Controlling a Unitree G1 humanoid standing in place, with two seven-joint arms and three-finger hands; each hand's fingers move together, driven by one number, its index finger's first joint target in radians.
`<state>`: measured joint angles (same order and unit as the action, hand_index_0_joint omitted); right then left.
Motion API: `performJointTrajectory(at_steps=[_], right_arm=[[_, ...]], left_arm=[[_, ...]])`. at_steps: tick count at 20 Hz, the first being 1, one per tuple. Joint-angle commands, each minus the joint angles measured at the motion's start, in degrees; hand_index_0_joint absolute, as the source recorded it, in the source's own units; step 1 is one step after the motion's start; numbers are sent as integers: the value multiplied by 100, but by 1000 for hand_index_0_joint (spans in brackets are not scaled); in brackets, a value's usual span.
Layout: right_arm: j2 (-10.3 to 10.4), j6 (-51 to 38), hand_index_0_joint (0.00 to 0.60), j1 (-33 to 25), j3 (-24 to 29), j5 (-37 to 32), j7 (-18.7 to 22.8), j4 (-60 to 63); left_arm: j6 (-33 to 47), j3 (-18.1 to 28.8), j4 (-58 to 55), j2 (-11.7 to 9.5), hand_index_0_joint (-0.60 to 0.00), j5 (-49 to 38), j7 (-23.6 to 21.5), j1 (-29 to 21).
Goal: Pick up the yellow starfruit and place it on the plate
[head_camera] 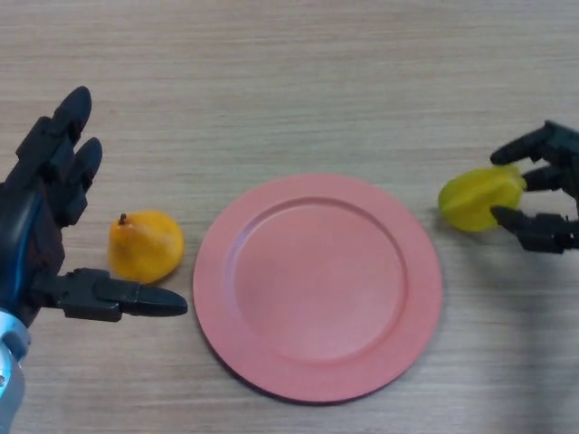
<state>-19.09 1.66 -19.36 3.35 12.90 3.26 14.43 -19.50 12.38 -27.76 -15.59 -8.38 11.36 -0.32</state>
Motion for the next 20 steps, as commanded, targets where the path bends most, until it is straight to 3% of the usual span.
performJointTrajectory(at_steps=[1, 2, 7, 9, 13, 20], right_arm=[[-132, -416, 600, -216, 317, -176, 97, -672], [-31, -126, 600, -166, 295, -340, -19, -1041], [87, 329, 600, -118, 143, -287, -176, -1873], [281, 728, 600, -29, 98, -644, -283, -2334], [368, 1002, 600, 3, -16, -673, -352, -2775], [238, 556, 600, 210, 131, -416, -439, -2826]], left_arm=[[521, 268, -426, -168, 0, -287, -53, -148], [503, 259, -429, -160, 0, -303, -60, -151], [365, 310, -509, -187, 0, -397, -47, -162], [335, 345, -579, -183, 0, -426, -19, -126], [289, 411, -657, -202, 0, -400, -28, -138], [342, 367, -654, -188, 0, -338, -29, -120]])
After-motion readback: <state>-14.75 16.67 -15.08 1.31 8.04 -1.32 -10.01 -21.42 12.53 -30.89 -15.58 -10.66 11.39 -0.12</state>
